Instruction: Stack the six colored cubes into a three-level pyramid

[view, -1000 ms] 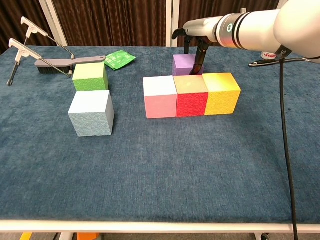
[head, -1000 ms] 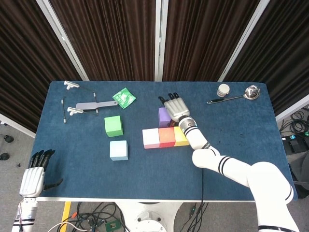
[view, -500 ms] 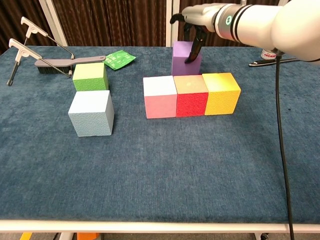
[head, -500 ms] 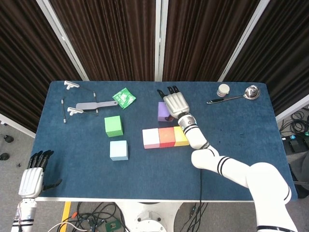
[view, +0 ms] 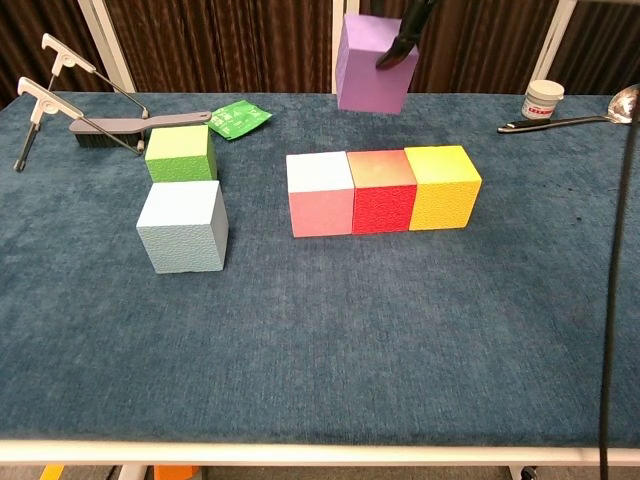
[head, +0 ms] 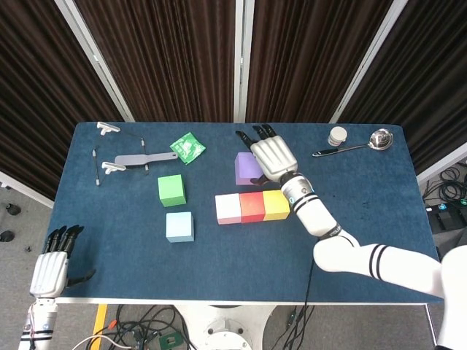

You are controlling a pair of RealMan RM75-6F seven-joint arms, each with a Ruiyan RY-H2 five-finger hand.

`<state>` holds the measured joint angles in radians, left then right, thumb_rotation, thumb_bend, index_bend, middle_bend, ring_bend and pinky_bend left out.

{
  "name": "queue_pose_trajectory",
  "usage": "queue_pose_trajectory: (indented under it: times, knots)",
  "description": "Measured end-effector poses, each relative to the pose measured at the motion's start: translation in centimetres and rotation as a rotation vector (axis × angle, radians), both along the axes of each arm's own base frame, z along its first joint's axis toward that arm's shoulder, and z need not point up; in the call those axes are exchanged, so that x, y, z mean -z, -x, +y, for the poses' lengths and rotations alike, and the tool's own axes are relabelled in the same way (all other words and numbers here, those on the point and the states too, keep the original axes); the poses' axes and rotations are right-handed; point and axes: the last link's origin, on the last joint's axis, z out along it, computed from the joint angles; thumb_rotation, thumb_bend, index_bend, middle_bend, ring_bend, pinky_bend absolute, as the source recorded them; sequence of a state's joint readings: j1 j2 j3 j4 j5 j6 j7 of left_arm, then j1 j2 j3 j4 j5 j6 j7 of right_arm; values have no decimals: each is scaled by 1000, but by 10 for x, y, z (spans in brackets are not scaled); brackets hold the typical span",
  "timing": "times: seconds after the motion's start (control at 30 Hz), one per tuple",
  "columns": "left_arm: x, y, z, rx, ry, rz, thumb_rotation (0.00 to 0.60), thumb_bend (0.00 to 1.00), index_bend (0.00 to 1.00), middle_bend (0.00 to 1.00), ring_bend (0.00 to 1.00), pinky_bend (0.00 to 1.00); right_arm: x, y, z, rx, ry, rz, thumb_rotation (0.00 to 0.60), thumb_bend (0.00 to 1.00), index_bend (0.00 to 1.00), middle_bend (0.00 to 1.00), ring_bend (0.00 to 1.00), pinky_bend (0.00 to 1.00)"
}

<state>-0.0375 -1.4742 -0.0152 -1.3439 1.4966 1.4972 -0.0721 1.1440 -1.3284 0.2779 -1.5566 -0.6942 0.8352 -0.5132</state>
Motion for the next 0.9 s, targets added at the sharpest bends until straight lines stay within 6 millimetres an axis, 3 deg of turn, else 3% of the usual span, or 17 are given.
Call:
queue_pose_trajectory:
  times: [0.13, 0.33, 0.63, 0.9]
  knots:
    - [1, -1, -1, 1, 2, 2, 600, 37, 123, 88, 0, 0, -19, 5, 18, -12, 6, 27, 600, 115, 0, 481, 54, 0]
    - [2, -4, -1, 2, 8, 12, 600, 37, 122, 88, 0, 0, -35, 36, 42, 9, -7, 96, 600, 115, 0, 478, 54, 0]
    - [6, -10, 5, 7, 21, 27, 600, 38, 122, 88, 0, 0, -34, 59, 49, 7, -36, 107, 600, 114, 0, 478, 54, 0]
    - [6, -12, 5, -1, 25, 24, 600, 38, 122, 88, 0, 0, -20, 69, 45, 1, -71, 85, 600, 113, 0, 477, 54, 0]
